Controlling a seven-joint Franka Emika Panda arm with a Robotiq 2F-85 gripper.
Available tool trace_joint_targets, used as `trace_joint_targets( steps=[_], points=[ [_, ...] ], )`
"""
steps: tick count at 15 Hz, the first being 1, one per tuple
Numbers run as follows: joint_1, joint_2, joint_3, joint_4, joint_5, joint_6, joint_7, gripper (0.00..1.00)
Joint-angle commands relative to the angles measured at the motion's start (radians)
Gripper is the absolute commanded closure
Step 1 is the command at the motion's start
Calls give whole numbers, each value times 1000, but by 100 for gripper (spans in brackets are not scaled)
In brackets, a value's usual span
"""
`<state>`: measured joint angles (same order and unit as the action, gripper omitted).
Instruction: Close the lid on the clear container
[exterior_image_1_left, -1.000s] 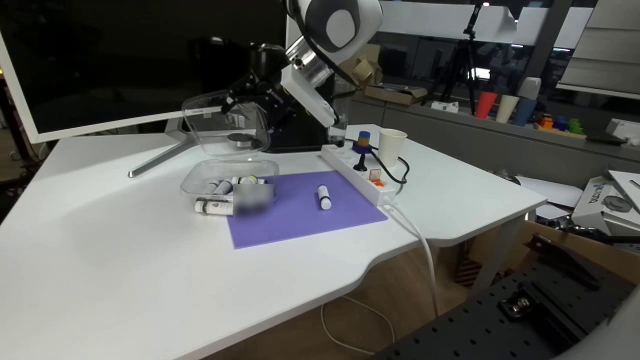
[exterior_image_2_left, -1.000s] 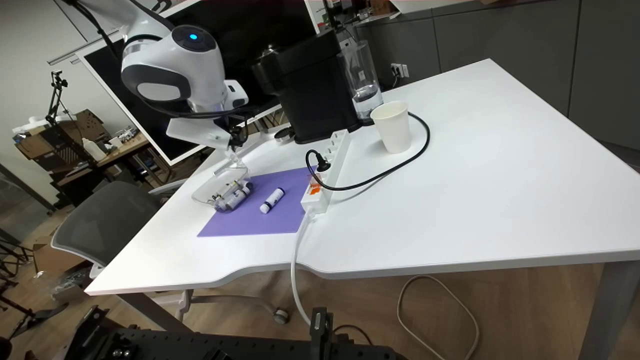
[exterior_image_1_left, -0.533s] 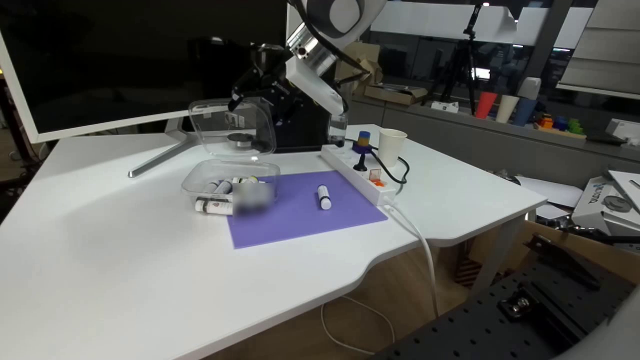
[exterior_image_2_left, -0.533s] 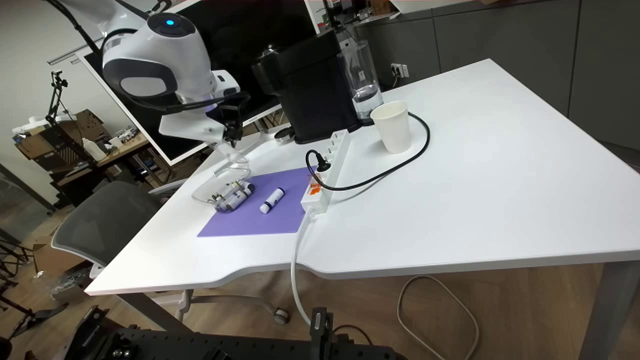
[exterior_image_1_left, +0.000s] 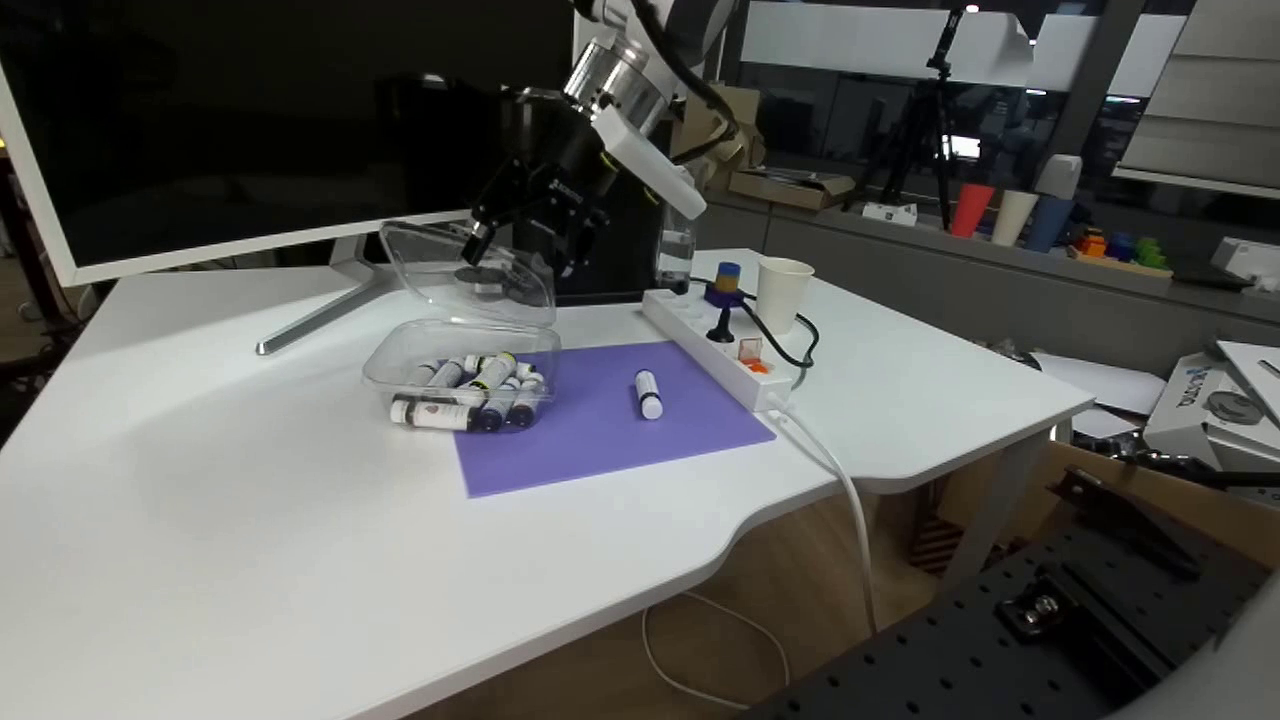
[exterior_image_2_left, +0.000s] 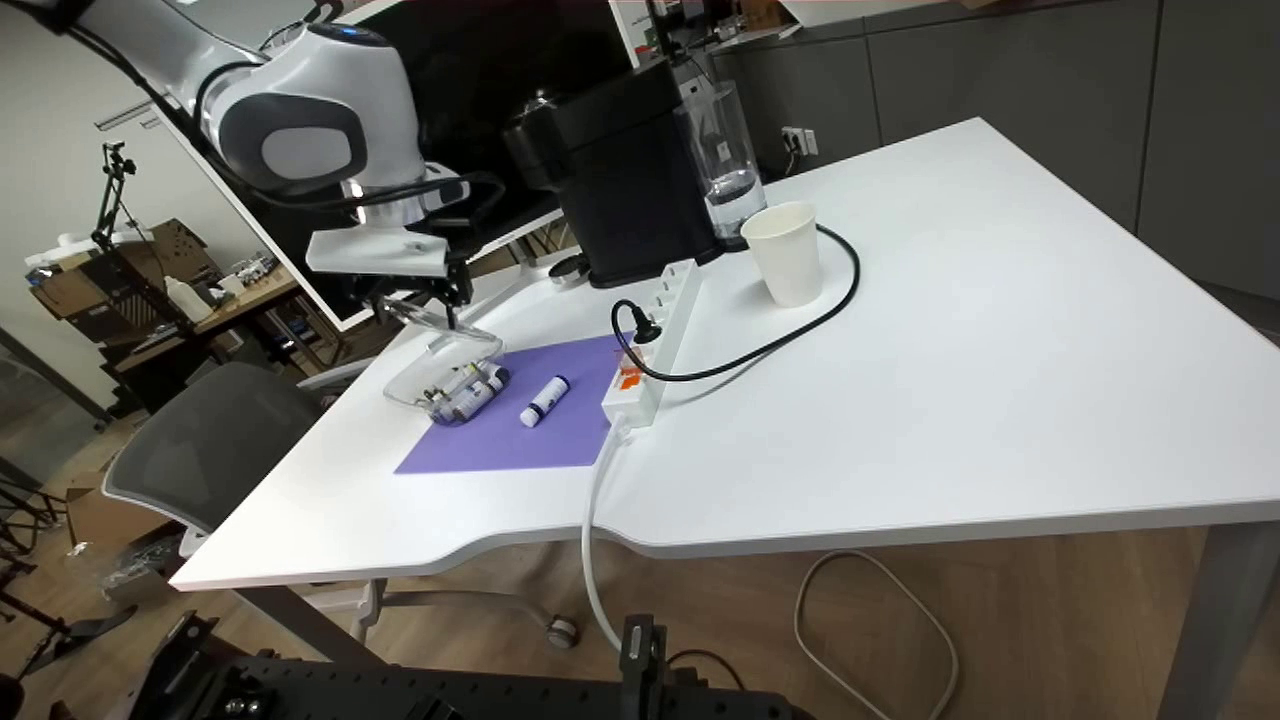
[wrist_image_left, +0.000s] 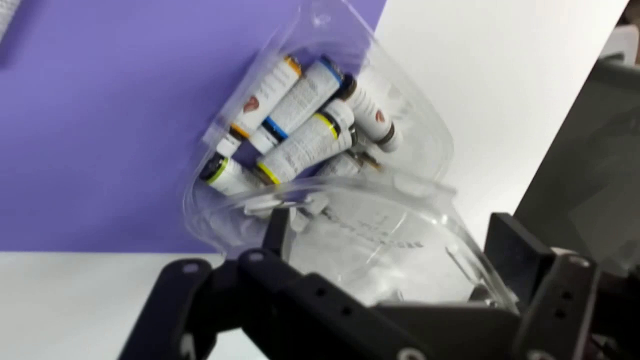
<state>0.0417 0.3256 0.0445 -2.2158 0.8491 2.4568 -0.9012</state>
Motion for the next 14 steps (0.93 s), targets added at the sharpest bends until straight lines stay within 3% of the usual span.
trace_joint_targets(
  steps=[1,6,10,14],
  points=[
    [-2,-16,-13,9,-265,-157,144,0],
    [5,-19,7,37,-519,-286,349,0],
    [24,-51,22,9,-598,-219,582,0],
    [37,-91,38,-29,-568,-107,773,0]
  ],
)
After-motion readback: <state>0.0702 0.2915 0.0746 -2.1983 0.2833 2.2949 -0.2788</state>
